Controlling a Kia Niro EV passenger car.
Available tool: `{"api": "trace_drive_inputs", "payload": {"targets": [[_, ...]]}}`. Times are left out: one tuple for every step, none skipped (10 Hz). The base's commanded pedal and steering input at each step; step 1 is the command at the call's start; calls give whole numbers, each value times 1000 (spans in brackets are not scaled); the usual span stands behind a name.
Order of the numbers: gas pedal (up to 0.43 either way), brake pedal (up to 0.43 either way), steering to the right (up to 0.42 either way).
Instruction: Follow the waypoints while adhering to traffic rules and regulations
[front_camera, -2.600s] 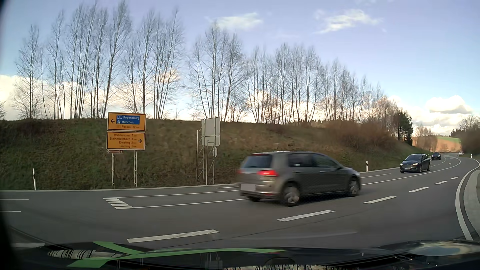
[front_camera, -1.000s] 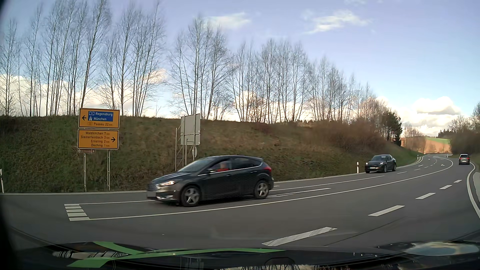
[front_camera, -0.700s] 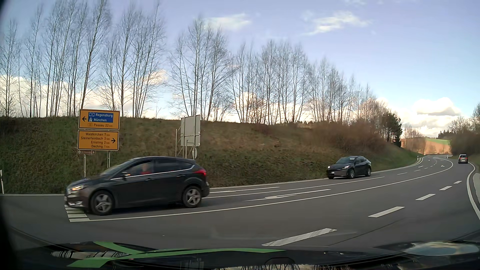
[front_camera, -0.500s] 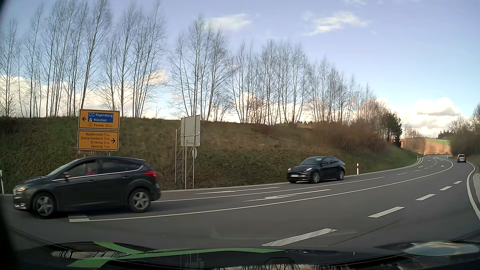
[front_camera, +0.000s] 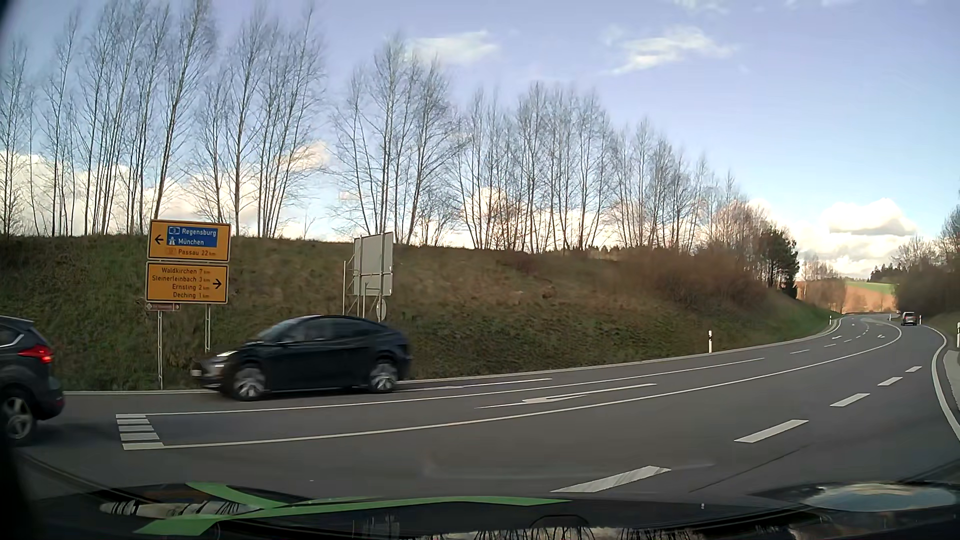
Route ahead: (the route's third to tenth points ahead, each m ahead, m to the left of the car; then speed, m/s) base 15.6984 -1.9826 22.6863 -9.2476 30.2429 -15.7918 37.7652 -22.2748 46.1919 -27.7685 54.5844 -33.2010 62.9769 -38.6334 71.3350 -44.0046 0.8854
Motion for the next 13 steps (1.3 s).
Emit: {"api": "trace_drive_inputs", "payload": {"targets": [[311,0,261],[331,0,268],[331,0,276],[331,0,284],[331,0,291],[339,0,298],[350,0,305],[370,0,309],[370,0,314],[370,0,316],[370,0,316],[370,0,318],[370,0,324]]}}
